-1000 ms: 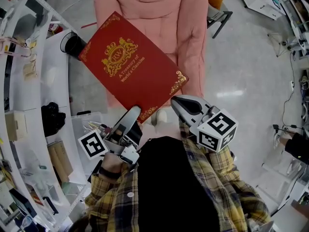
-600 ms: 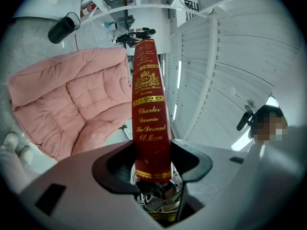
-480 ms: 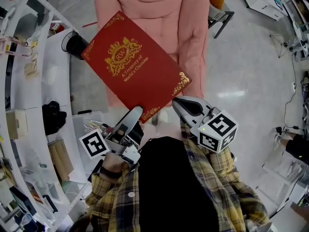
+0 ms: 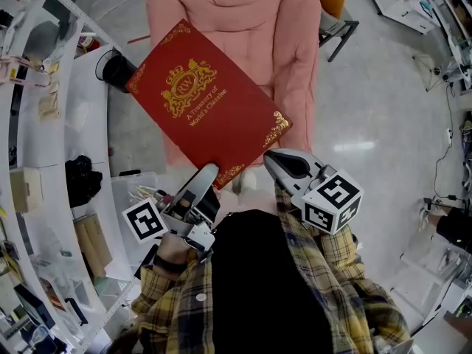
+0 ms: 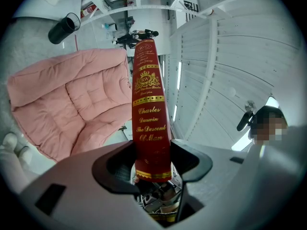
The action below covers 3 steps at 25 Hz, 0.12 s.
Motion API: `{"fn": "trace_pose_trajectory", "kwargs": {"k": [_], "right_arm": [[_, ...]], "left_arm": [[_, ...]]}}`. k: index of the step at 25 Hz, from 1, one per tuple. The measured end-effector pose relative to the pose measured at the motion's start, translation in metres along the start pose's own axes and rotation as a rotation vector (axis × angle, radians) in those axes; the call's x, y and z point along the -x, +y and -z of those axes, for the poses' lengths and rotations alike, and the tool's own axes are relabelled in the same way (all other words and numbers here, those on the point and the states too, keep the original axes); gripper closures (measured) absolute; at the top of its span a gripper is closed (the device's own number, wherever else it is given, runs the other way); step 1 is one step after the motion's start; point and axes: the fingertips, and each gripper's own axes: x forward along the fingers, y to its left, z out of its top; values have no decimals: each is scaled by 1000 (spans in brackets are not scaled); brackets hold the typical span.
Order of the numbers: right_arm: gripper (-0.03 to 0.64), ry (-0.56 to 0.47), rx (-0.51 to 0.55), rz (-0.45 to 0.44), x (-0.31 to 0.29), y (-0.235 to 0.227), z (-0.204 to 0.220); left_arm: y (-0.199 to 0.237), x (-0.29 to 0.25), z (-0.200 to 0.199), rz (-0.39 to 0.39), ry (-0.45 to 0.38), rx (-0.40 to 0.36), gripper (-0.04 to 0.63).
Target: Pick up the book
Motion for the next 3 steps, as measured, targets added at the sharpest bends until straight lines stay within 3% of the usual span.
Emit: {"fn": "trace_pose_trajectory", "kwargs": {"k": [3], "right_arm": [[598,2,0,0,1,0,1]], "left_arm": [[0,0,0,5,-3,5,362]]}}
